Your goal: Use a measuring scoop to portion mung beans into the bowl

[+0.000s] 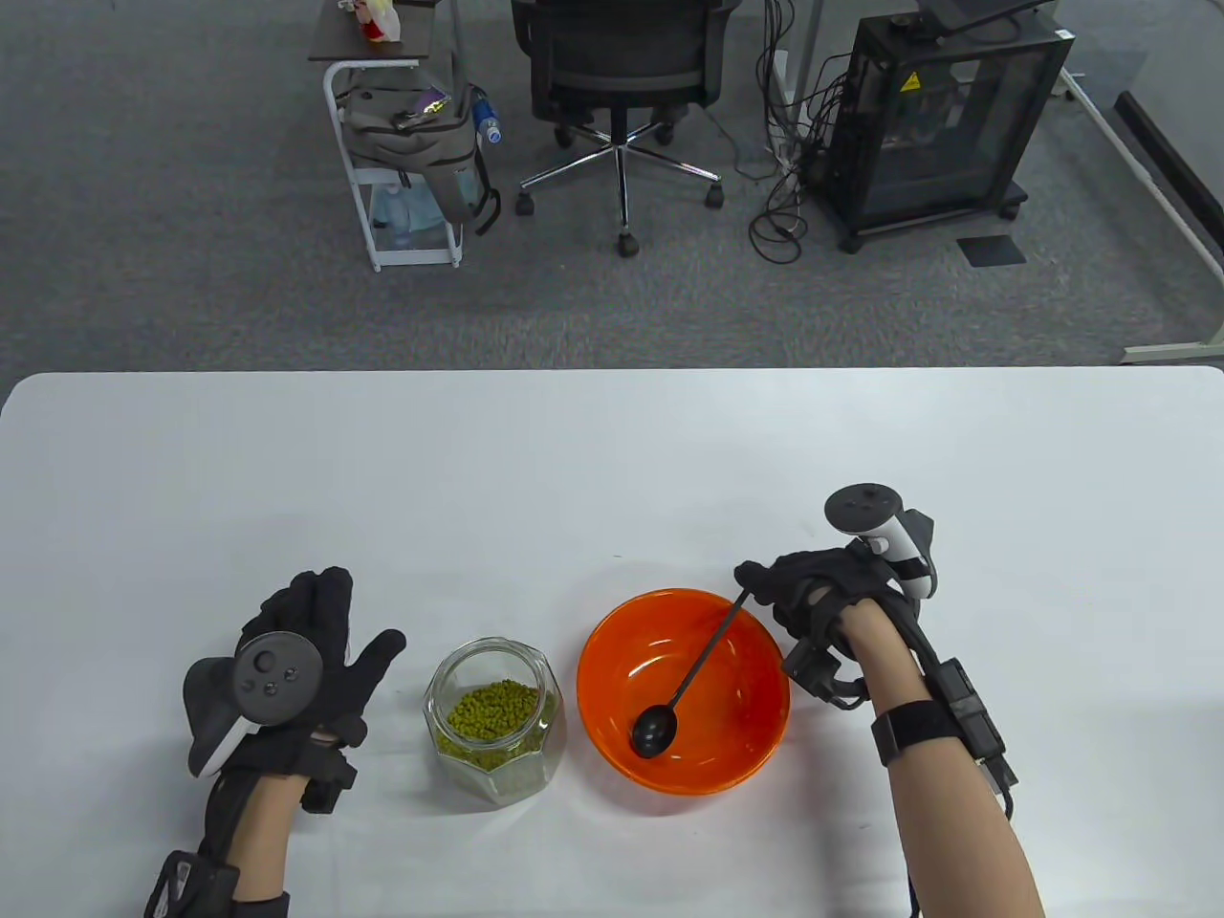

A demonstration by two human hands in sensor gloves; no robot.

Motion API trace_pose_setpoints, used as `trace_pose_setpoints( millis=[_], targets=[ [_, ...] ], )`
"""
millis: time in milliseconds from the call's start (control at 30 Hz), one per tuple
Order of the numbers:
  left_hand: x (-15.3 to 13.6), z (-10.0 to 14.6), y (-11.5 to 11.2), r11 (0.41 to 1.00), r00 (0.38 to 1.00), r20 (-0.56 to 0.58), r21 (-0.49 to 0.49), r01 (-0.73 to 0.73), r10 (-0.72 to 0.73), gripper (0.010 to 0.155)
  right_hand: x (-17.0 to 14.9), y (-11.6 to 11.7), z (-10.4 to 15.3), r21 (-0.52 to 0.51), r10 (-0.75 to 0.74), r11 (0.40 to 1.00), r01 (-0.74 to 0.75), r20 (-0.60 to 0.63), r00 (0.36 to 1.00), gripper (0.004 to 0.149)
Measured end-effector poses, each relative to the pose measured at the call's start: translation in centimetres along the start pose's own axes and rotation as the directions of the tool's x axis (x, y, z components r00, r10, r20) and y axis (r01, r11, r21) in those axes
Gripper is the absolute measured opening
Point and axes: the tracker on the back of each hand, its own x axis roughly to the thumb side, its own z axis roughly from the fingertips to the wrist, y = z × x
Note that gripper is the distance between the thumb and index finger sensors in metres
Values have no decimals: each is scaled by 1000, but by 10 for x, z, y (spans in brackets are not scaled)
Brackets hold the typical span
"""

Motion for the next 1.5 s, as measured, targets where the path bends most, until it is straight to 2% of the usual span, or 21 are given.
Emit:
trace_pose_setpoints(
  millis=[167, 367, 633, 800, 833, 1067, 1267, 1500],
  targets=[
    [1, 0, 0, 1000, 1000, 1, -5, 6, -6, 90, 3, 1, -9, 25, -14, 1000, 15, -20, 1000, 66],
    [1, 0, 0, 1000, 1000, 3, -4, 6, -6, 90, 4, 5, -14, 47, -62, 997, 62, -7, 998, 53],
    [1, 0, 1, 1000, 1000, 5, -2, 4, -4, 90, 12, 0, -6, 31, -112, 993, 110, 61, 992, 45],
    [1, 0, 2, 1000, 1000, 6, 5, 0, 0, 90, 20, -12, 15, -36, -81, 995, 88, 162, 983, 44],
    [0, 1, 2, 1000, 1000, 5, 9, -3, 3, 90, 21, -16, 23, -74, -95, 991, 110, 184, 978, 43],
    [0, 2, 7, 999, 1000, 11, 33, -25, 24, 90, 16, -28, 71, -169, -182, 951, 259, 374, 910, 41],
    [4, 5, 11, 991, 993, 58, 74, -109, 105, 90, 4, -22, 103, -181, -276, 888, 422, 524, 806, 40],
    [16, 7, 15, 976, 975, 131, 97, -193, 180, 89, 11, -23, 134, -245, -308, 788, 565, 638, 706, 40]
  ],
)
